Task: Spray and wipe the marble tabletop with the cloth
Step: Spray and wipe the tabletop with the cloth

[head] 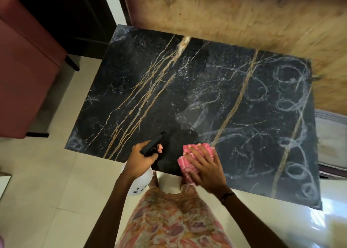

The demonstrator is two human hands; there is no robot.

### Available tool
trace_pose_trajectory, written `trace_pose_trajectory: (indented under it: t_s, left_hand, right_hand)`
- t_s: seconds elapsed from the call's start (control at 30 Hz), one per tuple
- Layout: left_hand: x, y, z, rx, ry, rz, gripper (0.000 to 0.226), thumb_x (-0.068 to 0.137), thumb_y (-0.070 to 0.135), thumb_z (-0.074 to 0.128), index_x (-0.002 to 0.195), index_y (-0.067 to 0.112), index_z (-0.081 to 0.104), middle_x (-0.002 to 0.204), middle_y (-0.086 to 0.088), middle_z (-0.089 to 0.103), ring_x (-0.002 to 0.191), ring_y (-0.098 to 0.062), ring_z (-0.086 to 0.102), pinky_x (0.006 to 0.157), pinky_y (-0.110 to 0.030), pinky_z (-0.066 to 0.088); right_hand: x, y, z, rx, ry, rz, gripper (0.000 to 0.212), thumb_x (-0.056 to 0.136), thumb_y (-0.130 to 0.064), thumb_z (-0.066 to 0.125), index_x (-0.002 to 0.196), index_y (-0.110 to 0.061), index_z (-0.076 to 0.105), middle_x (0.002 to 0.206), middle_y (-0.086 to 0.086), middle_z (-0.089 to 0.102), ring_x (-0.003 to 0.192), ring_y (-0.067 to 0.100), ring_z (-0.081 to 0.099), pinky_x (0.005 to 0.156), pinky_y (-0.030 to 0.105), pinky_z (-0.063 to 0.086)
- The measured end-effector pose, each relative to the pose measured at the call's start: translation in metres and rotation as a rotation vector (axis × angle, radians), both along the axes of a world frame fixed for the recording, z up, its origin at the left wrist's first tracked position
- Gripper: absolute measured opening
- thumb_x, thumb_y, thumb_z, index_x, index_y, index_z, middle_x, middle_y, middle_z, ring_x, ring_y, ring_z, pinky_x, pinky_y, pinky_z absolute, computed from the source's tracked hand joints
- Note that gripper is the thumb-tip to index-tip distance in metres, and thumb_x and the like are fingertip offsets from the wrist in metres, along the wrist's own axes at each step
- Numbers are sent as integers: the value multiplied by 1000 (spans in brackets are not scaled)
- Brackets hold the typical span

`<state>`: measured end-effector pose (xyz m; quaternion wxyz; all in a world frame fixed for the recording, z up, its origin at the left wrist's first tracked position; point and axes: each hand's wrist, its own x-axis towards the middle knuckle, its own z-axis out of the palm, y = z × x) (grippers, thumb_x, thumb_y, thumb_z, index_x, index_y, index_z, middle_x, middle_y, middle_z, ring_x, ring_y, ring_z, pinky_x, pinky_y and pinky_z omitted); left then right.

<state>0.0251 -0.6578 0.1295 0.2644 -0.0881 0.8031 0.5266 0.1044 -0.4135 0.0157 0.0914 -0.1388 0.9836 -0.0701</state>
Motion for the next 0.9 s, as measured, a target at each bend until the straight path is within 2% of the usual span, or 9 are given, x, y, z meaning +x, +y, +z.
trace_pose_trajectory:
  t_s: [0.1, 0.2, 0.27, 0.37, 0.5, 0.63, 0.73, 0.83, 0.9]
  left_hand:
    - [-4, 9, -1, -13, 21, -23, 22, 82, -10, 56, 91, 6, 69, 92, -6, 69, 63, 6, 61, 55, -11, 42]
    - [-7, 17, 0, -12, 44, -30, 22, 82, -11, 56, 90, 6, 68, 90, -6, 69, 64, 6, 61, 57, -11, 42]
    - [-9, 22, -1, -9, 39, -3, 25, 81, -10, 56, 85, 12, 69, 79, 4, 70, 63, 4, 61, 53, -11, 44]
    - [-13, 29, -1, -9, 26, 9, 29, 82, -8, 57, 79, 19, 67, 62, 12, 67, 56, 3, 59, 49, -12, 44]
    - [-23, 37, -2, -26, 45, 0, 21, 82, -10, 56, 90, 5, 68, 88, -5, 70, 67, 6, 62, 55, -11, 45]
    - [-33, 44, 0, -36, 37, 13, 26, 82, -9, 56, 90, 13, 68, 90, -3, 70, 71, 2, 63, 63, -13, 41]
    - [-40, 49, 0, -59, 29, 15, 28, 82, -9, 57, 90, 16, 67, 91, -4, 70, 74, -4, 62, 63, -17, 40]
    - [-47, 56, -1, -76, 43, 4, 26, 81, -9, 57, 90, 13, 67, 86, -4, 69, 64, 0, 61, 60, -15, 41]
    - [-52, 61, -1, -84, 44, 12, 25, 80, -9, 57, 78, 14, 64, 69, 3, 65, 51, 0, 55, 52, -14, 40]
  right_hand:
    - [-43, 13, 3, 22, -8, -155, 56, 96, -58, 25, 145, -32, 34, 153, 0, 37, 144, 26, 22, 113, 60, 18]
    - [-79, -9, 5, -16, 0, -233, 56, 96, -56, 26, 147, -32, 32, 156, -2, 27, 146, 27, 18, 115, 60, 7]
    - [-84, -28, 3, -11, 6, -154, 57, 96, -56, 24, 147, -31, 31, 156, 0, 25, 146, 29, 15, 113, 63, 4]
    - [-58, -38, 2, -37, -14, 72, 55, 97, -56, 26, 144, -30, 35, 155, 1, 32, 145, 27, 14, 112, 64, 10]
    - [-36, 13, -2, -68, 36, 226, 55, 96, -61, 31, 142, -32, 39, 151, -2, 39, 144, 26, 26, 112, 61, 17]
    - [-74, 57, -4, -9, 7, 70, 57, 96, -60, 26, 146, -35, 33, 155, -3, 32, 147, 25, 16, 114, 60, 15]
    - [-119, 40, 1, -17, 3, -98, 56, 96, -56, 26, 147, -33, 32, 156, -4, 30, 146, 25, 17, 116, 62, 8]
    - [-150, 6, 4, -21, 10, -132, 56, 97, -55, 24, 147, -32, 30, 156, -2, 27, 146, 29, 18, 112, 63, 2]
    - [-148, -12, 4, -29, 16, -36, 56, 97, -54, 22, 145, -30, 35, 154, 1, 32, 145, 32, 21, 113, 66, 8]
